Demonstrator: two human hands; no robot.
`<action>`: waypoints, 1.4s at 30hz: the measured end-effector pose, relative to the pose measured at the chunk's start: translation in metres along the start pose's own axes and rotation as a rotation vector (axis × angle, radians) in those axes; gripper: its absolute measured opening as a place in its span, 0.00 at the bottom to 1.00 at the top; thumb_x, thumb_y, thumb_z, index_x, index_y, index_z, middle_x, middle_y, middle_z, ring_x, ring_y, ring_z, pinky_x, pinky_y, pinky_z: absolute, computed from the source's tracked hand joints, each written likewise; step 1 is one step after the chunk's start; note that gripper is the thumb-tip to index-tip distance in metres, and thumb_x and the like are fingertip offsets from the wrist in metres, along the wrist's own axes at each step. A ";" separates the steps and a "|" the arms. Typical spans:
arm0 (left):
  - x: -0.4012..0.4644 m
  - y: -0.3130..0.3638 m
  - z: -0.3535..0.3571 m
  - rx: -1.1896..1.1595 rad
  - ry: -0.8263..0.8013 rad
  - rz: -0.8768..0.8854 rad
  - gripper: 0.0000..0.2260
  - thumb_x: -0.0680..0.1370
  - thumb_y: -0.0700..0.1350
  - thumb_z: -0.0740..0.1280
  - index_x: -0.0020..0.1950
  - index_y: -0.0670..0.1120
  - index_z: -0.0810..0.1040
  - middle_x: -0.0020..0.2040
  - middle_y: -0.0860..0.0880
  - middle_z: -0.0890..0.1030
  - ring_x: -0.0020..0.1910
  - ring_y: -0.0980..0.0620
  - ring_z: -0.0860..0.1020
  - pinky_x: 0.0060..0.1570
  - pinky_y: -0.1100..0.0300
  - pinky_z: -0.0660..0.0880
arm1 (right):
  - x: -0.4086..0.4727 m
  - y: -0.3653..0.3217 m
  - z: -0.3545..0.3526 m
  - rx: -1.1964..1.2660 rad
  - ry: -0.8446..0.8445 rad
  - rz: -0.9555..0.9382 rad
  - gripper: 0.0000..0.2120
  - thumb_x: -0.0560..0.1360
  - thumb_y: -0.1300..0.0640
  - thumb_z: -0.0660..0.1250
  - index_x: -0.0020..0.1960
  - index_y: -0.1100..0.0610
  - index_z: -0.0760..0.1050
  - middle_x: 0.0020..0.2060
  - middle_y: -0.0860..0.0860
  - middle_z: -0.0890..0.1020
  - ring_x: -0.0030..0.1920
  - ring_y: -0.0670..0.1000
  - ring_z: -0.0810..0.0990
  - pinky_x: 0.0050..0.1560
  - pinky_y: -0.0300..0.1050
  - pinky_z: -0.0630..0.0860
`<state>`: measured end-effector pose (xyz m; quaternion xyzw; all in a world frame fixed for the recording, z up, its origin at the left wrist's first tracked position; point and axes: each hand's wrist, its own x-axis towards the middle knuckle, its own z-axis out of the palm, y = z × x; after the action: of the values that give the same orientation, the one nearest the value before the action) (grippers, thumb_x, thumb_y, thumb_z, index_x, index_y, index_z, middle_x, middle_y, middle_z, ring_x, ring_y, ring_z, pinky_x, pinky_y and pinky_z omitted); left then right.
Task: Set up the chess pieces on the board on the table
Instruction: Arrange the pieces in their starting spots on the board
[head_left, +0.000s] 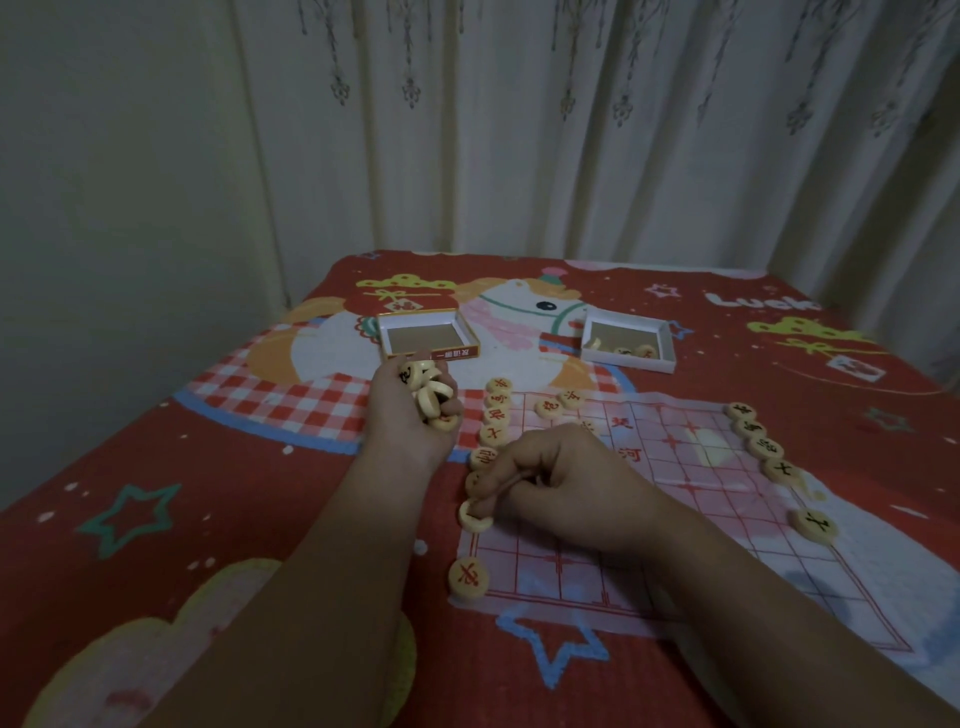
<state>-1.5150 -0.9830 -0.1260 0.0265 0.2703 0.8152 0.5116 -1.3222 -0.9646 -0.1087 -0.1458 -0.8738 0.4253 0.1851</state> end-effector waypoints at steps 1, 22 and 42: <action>0.000 0.000 0.000 0.004 0.001 0.001 0.07 0.80 0.48 0.58 0.53 0.47 0.73 0.37 0.51 0.74 0.30 0.56 0.70 0.22 0.67 0.62 | 0.001 0.001 0.000 0.009 0.003 0.006 0.12 0.73 0.72 0.65 0.46 0.61 0.85 0.41 0.52 0.87 0.45 0.45 0.86 0.54 0.44 0.81; -0.002 -0.001 0.000 0.002 0.024 0.008 0.09 0.80 0.49 0.59 0.48 0.45 0.74 0.36 0.50 0.74 0.26 0.55 0.71 0.21 0.66 0.62 | 0.017 0.007 0.010 -0.112 0.347 0.023 0.10 0.78 0.54 0.67 0.60 0.49 0.78 0.41 0.45 0.82 0.32 0.44 0.77 0.35 0.42 0.76; -0.006 0.000 0.006 0.023 0.117 0.053 0.18 0.80 0.50 0.59 0.33 0.45 0.75 0.30 0.49 0.74 0.28 0.51 0.74 0.34 0.62 0.73 | 0.061 -0.022 0.033 -0.165 0.419 0.132 0.10 0.76 0.53 0.67 0.41 0.59 0.78 0.34 0.51 0.81 0.35 0.51 0.79 0.35 0.48 0.75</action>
<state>-1.5106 -0.9857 -0.1199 -0.0082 0.3082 0.8255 0.4728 -1.3935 -0.9748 -0.0974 -0.3024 -0.8367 0.3239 0.3217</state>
